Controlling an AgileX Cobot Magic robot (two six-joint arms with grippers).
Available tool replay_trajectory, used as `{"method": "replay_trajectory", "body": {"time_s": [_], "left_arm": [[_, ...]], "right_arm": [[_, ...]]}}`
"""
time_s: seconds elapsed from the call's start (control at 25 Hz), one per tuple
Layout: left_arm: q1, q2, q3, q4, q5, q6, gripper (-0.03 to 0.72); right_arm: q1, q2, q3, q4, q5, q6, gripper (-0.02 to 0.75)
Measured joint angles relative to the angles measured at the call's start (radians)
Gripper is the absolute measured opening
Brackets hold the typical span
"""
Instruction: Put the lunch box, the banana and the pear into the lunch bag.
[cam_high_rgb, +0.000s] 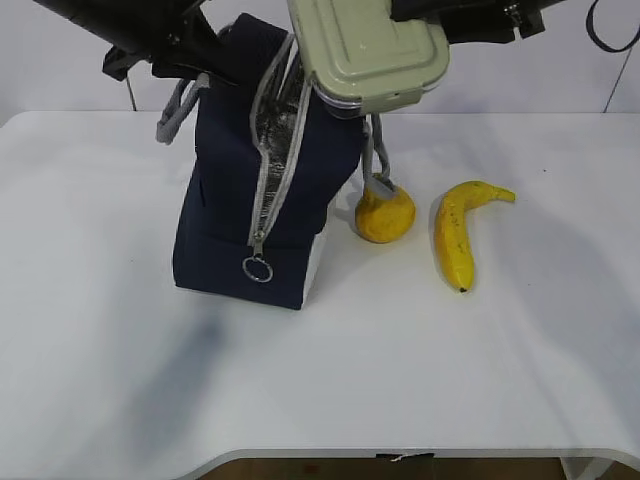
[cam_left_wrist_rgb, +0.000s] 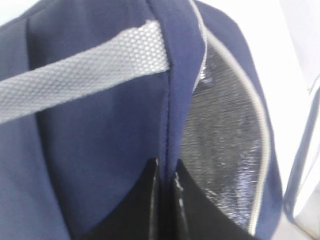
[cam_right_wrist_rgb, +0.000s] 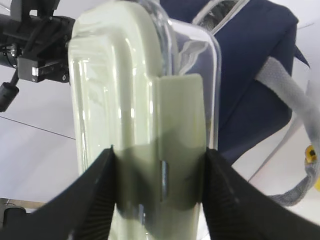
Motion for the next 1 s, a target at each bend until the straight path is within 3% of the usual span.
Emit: {"method": "replay_trajectory", "body": {"time_s": [0.28, 1.0], "left_arm": [[0.0, 0.0, 0.0, -0.03, 0.002, 0.02, -0.001], [0.0, 0.0, 0.0, -0.053, 0.015, 0.036, -0.001]], "right_arm": [[0.057, 0.016, 0.0, -0.008, -0.026, -0.002, 0.379], [0.064, 0.131, -0.001, -0.014, -0.123, -0.009, 0.379]]}}
